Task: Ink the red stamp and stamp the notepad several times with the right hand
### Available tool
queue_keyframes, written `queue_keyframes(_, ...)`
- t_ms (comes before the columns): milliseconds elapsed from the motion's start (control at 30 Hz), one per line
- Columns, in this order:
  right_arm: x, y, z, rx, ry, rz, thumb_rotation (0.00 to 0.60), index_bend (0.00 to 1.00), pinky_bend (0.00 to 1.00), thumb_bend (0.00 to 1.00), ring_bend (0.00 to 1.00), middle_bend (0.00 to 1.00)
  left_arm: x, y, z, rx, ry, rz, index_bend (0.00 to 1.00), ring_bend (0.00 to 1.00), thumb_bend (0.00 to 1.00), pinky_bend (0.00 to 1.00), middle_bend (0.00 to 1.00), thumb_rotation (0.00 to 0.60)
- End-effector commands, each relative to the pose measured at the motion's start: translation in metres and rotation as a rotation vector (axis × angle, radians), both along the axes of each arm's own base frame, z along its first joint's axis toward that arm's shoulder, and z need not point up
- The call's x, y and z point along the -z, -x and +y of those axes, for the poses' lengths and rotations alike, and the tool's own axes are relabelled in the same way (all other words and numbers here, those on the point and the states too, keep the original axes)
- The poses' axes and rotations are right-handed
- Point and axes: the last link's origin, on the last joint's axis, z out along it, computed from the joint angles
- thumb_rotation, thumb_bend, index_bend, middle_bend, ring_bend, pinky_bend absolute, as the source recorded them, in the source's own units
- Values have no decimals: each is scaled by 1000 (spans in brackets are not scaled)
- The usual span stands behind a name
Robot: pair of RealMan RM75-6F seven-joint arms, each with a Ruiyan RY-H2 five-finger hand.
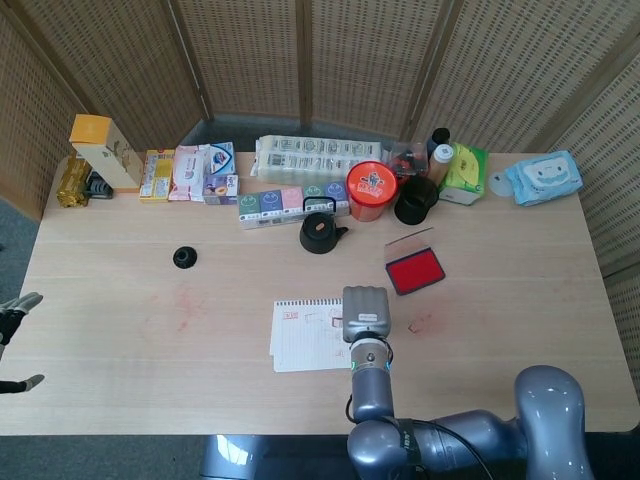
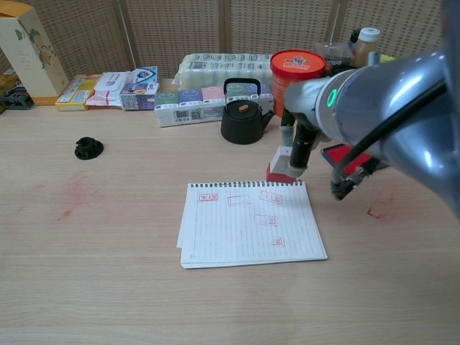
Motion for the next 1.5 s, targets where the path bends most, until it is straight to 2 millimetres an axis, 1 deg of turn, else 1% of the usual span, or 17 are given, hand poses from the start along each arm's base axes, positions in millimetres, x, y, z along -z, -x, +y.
queue_keyframes(33,-10,13,-5,29,16,-14,600,781,1000,605,1000,1000,0,0,0,-2,-1,-1,0,0,0,11,0,600)
queue_keyframes(133,-20,36,-11,81,37,-25,600,781,1000,604,1000,1000,0,1,0,-4,-1,0,0,0,0,10,0,600)
queue_keyframes(233,-24,59,-15,129,43,-23,600,781,1000,604,1000,1000,1,0,1,-4,3,4,0,0,0,10,0,600)
queue_keyframes(333,-25,72,-18,149,41,-23,600,782,1000,605,1000,1000,2,0,1,-4,5,6,0,0,0,10,0,600)
queue_keyframes(433,-22,92,-19,181,39,-29,600,781,1000,601,1000,1000,2,0,2,-6,4,9,0,0,0,10,0,600)
queue_keyframes(633,-14,116,-21,203,34,-22,600,781,1000,598,1000,1000,3,0,2,-10,4,12,0,0,0,10,0,600)
queue_keyframes(733,-6,129,-23,225,27,-4,600,781,1000,598,1000,1000,4,1,3,-11,8,16,0,0,0,11,0,600)
queue_keyframes(1033,4,142,-32,268,22,13,600,781,1000,598,1000,1000,4,2,5,-22,7,19,0,0,0,11,0,600)
queue_keyframes(1233,4,150,-33,290,22,11,600,781,1000,597,1000,1000,5,2,5,-22,9,22,0,0,0,11,0,600)
queue_keyframes(1367,2,151,-34,294,28,7,600,778,1000,595,1000,1000,5,1,5,-22,9,22,0,0,0,10,0,600)
queue_keyframes(1400,1,151,-34,294,28,6,600,769,1000,593,1000,1000,5,1,5,-22,9,23,0,0,0,11,0,600)
queue_keyframes(1500,-1,150,-34,300,18,4,600,699,1000,577,1000,996,6,1,5,-21,11,26,0,0,0,10,0,600)
